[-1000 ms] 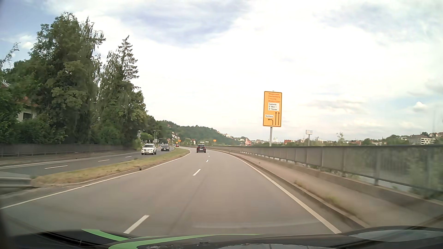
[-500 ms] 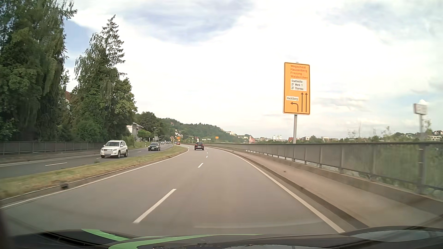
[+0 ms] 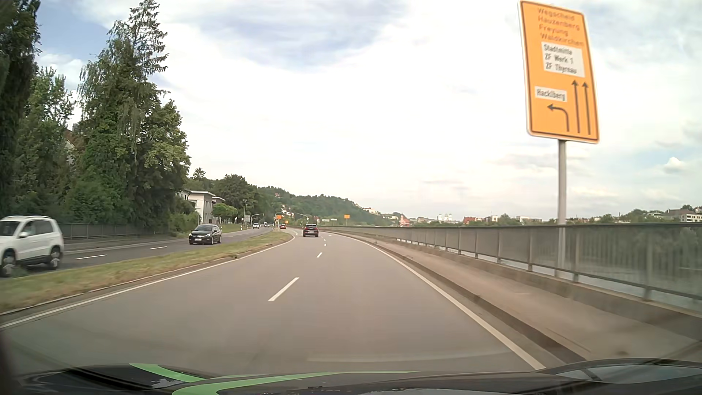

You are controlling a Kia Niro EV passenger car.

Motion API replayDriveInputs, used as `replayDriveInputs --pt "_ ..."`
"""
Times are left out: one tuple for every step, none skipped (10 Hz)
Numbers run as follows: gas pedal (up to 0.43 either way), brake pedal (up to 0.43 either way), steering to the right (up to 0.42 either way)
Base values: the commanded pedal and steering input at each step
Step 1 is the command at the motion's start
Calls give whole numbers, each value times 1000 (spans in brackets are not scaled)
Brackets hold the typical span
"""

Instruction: Follow the waypoints while adhering to traffic rules and regulations

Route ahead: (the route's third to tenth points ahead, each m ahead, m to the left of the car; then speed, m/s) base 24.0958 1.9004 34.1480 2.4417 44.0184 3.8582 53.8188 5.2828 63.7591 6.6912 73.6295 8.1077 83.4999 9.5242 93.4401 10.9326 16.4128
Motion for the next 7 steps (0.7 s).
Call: replayDriveInputs --pt "0 189 -7" --pt "0 183 -7" --pt "0 183 -7" --pt "0 177 -7" --pt "0 171 -7" --pt "0 165 -8" --pt "0 165 -9"
